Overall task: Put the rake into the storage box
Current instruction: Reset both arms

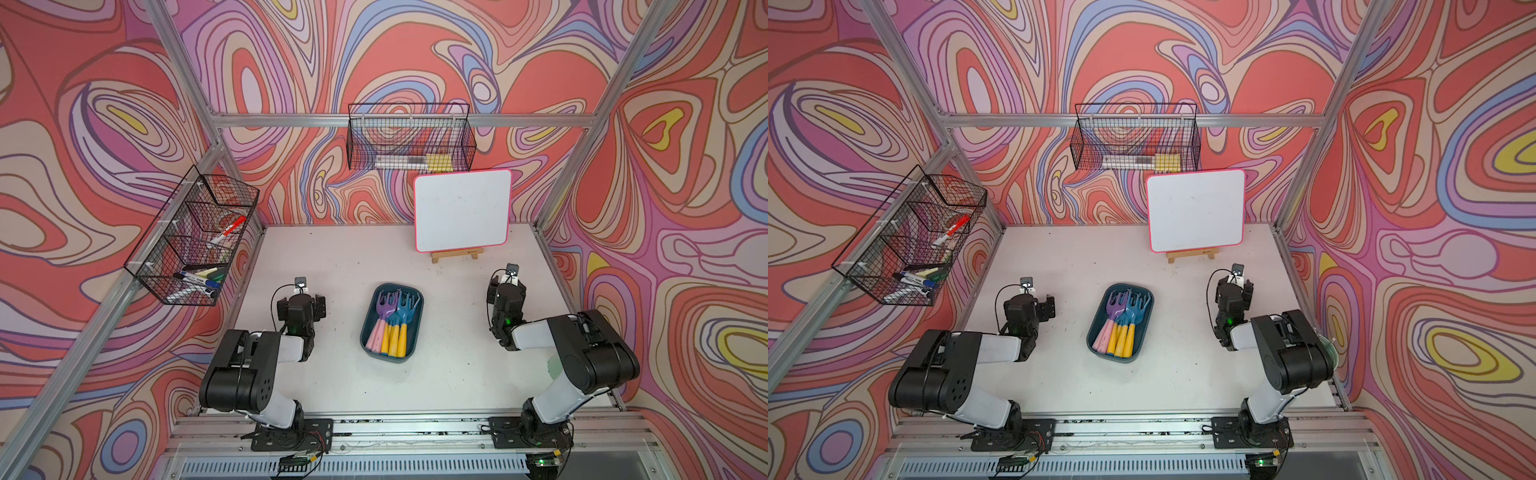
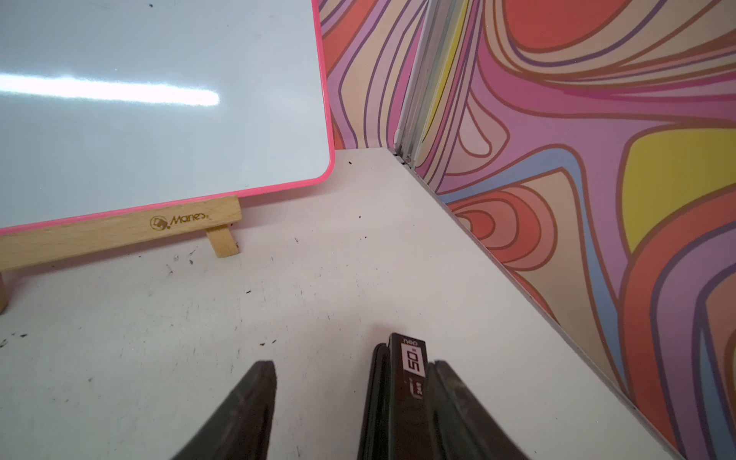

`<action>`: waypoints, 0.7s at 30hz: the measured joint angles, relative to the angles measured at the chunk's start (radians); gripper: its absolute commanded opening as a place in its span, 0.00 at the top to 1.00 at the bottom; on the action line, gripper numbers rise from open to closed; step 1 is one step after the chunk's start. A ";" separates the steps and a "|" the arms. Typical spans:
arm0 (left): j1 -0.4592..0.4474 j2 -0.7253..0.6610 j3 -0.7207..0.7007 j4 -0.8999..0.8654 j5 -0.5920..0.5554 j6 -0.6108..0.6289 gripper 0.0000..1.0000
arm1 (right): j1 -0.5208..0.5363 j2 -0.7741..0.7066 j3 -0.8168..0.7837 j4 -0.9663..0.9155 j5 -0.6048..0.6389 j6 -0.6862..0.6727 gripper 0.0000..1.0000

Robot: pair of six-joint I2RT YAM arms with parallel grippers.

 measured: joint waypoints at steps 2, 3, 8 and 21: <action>0.003 0.009 -0.010 0.044 0.031 -0.001 0.01 | -0.026 0.000 -0.014 0.037 -0.064 0.002 0.12; 0.006 0.008 -0.005 0.041 0.039 -0.006 0.01 | -0.040 0.002 -0.023 0.060 -0.104 0.006 0.02; 0.019 0.006 0.017 0.072 0.063 -0.023 0.01 | -0.097 0.040 -0.016 0.060 -0.243 0.009 0.02; 0.019 0.006 0.019 0.081 0.085 -0.024 0.01 | -0.103 0.041 -0.008 0.060 -0.328 0.012 0.02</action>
